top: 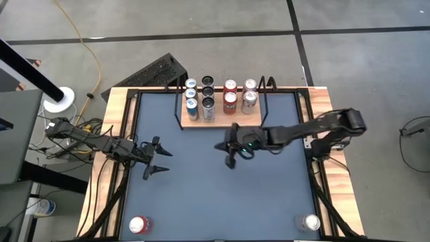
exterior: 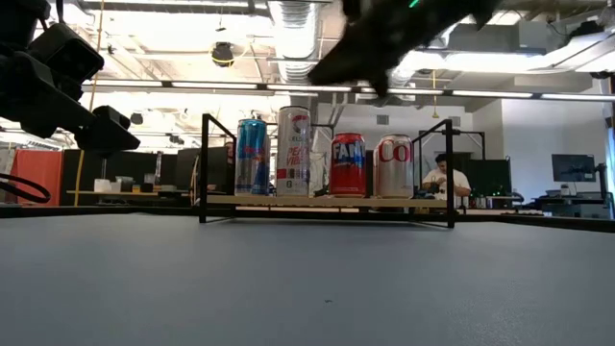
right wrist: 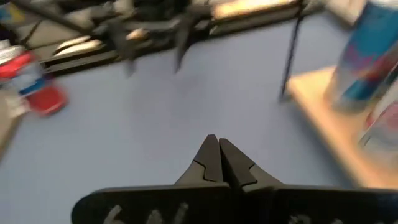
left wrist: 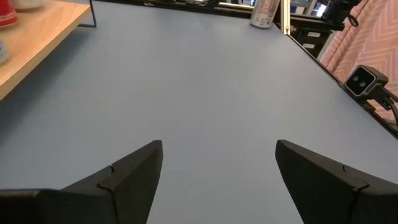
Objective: Place canned beverage on shelf
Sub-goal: Move the red-silver soda can
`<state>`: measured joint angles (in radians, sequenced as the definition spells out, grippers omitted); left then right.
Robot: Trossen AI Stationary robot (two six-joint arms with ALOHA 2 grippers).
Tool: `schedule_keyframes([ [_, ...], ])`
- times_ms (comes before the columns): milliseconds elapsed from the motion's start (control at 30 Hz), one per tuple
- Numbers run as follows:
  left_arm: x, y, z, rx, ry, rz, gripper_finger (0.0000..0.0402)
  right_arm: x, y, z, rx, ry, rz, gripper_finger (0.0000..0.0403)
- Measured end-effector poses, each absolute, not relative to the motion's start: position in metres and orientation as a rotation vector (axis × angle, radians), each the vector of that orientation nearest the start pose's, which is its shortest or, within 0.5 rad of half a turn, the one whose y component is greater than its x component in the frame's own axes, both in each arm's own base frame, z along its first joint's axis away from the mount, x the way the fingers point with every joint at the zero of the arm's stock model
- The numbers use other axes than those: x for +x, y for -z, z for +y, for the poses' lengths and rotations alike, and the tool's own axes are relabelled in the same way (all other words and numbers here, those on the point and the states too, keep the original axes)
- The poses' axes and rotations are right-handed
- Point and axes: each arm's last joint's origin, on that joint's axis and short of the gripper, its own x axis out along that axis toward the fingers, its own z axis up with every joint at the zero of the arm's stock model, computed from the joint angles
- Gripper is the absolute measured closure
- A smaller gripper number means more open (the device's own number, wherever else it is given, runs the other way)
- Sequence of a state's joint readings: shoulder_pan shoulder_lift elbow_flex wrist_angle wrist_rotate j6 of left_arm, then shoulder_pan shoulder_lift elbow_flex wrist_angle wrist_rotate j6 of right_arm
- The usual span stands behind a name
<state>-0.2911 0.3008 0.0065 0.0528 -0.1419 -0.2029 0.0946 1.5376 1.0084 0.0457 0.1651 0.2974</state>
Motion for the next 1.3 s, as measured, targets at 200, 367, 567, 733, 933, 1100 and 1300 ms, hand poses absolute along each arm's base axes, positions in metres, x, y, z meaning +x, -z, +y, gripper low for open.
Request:
schedule_keyframes([
  [200,0.11,-0.145,-0.029,-0.15,0.124,0.25,0.01,0.291,-0.277,0.07,0.441,0.007,0.65,0.0403],
  [367,0.11,-0.145,-0.029,-0.149,0.124,0.251,0.01,0.254,-0.302,0.1,0.583,0.009,0.842,0.0403],
  [567,0.11,-0.145,-0.029,-0.15,0.124,0.25,0.01,0.233,-0.319,0.134,0.595,-0.039,0.863,0.0403],
  [733,0.11,-0.145,-0.029,-0.149,0.124,0.25,0.01,0.225,-0.32,0.158,0.518,-0.092,0.804,0.0403],
  [933,0.11,-0.145,-0.029,-0.149,0.124,0.251,0.01,0.223,-0.317,0.167,0.519,-0.031,0.765,0.0403],
  [1100,0.11,-0.145,-0.029,-0.149,0.124,0.25,0.01,0.226,-0.309,0.174,0.577,-0.003,0.802,0.0403],
  [1300,0.11,-0.145,-0.029,-0.15,0.124,0.251,0.01,0.235,-0.292,0.186,0.55,-0.099,0.916,0.0403],
])
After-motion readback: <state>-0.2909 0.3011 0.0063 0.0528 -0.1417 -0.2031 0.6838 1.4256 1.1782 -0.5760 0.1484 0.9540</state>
